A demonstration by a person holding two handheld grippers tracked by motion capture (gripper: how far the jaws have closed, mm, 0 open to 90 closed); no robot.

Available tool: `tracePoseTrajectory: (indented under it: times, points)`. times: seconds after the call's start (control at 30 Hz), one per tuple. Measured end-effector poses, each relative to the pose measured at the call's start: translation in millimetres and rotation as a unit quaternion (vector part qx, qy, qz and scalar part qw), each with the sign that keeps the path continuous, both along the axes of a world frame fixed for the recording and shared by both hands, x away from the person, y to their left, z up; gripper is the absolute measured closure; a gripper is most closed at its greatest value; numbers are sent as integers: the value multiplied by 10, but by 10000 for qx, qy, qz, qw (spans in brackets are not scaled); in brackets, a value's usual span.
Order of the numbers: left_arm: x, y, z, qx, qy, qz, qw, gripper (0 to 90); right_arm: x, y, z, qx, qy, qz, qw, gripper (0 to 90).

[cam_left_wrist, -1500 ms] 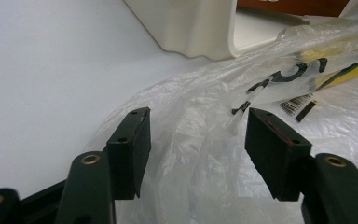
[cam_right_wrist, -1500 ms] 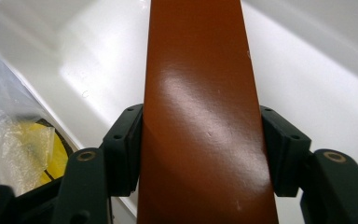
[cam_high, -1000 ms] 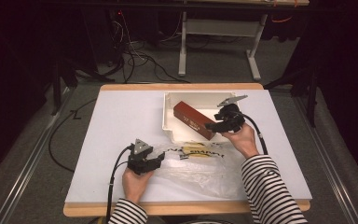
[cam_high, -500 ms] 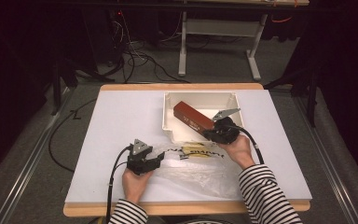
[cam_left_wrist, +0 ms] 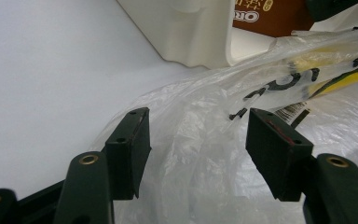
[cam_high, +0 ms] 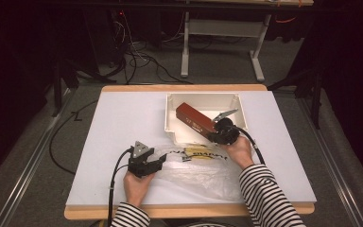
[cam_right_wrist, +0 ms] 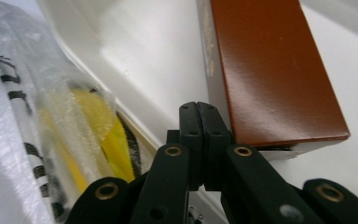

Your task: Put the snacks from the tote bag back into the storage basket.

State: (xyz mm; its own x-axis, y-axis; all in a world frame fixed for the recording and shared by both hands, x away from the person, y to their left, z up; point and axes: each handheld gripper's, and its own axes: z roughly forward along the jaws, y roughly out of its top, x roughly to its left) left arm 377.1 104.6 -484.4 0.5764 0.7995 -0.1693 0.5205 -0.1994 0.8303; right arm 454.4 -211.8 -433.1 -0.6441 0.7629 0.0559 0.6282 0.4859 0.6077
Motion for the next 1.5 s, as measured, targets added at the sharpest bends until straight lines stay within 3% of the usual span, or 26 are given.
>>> tracePoseTrajectory:
  times: [0.53, 1.03, 1.27, 1.5]
  points:
    - [2, -7, 0, 49, 6, 22, 10000, 404, 169, -149, -61, 66, 133, -527, 9985, 900]
    - [-9, -9, 1, 52, -42, 33, 10000, 400, 277, -56, -109, 155, 151, -618, 9979, 900]
    - [-12, -10, 1, 45, -54, 40, 10000, 397, 332, 2, -84, 73, 132, -657, 9977, 900]
    - [-10, -8, 2, 44, -42, 37, 10000, 396, 379, -45, -91, 59, 175, -784, 9968, 900]
